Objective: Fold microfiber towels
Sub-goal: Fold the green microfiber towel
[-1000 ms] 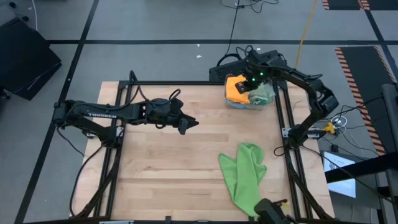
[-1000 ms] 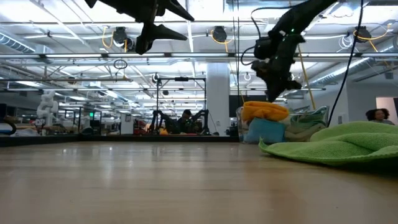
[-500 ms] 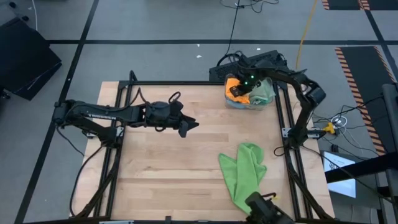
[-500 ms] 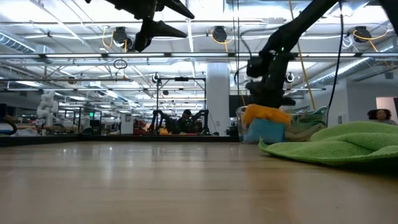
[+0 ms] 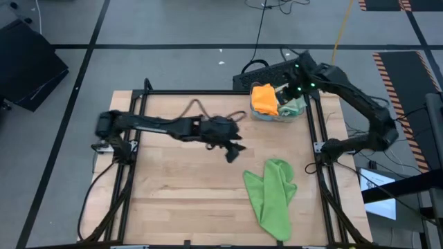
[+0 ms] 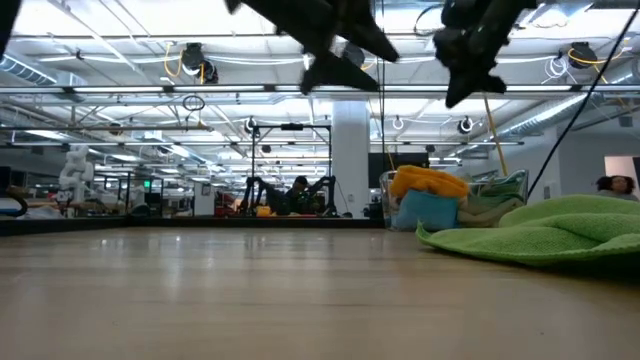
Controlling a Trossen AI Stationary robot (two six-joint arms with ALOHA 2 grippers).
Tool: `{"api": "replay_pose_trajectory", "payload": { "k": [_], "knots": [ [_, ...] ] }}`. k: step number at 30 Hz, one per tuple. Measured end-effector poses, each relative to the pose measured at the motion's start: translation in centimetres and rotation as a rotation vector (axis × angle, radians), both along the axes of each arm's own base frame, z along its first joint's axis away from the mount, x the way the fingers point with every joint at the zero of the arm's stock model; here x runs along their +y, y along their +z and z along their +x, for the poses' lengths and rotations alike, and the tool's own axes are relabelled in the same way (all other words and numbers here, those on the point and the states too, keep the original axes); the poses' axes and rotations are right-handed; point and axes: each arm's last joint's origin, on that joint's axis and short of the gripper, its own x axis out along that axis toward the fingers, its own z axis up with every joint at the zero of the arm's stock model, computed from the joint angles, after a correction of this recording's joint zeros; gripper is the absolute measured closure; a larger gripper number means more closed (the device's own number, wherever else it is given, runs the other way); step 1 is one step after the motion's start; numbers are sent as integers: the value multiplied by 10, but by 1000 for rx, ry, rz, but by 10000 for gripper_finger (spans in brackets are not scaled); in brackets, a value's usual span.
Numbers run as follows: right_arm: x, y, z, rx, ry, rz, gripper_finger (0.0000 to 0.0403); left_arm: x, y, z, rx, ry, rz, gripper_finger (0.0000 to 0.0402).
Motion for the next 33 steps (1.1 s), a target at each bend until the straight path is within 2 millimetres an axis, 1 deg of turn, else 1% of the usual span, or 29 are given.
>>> {"api": "replay_pose_trajectory", "payload": {
  "k": [2,4,7,11,15,17,19,23,25,27,29,31,33],
  "knots": [
    [11,10,-7,-25,9,-31,403,0,-13,18,36,-24,-3,142],
    [20,18,-13,-47,16,-58,403,-1,-28,30,101,-50,-6,129],
    [28,26,-20,-75,19,-92,403,-6,-50,43,174,-120,-39,128],
    [32,31,-24,-83,56,-140,403,-16,-77,50,234,-200,-101,153],
    [33,32,-25,-82,77,-158,403,-24,-99,55,280,-196,-144,175],
    [33,32,-25,-84,70,-152,403,-26,-107,59,278,-199,-145,181],
    [34,32,-24,-95,72,-141,403,-29,-120,63,284,-200,-138,182],
    [37,33,-22,-128,103,-125,403,-33,-143,65,339,-179,-168,183],
    [39,34,-21,-136,113,-127,403,-33,-146,66,340,-169,-179,186],
    [41,35,-19,-144,121,-131,403,-33,-148,67,332,-182,-155,200],
    [42,36,-17,-156,130,-141,403,-34,-149,69,307,-195,-116,230],
    [43,37,-15,-162,136,-143,403,-34,-150,70,302,-225,-95,275],
    [43,37,-13,-178,135,-149,403,-35,-150,71,291,-255,-91,332]
  ]
}}
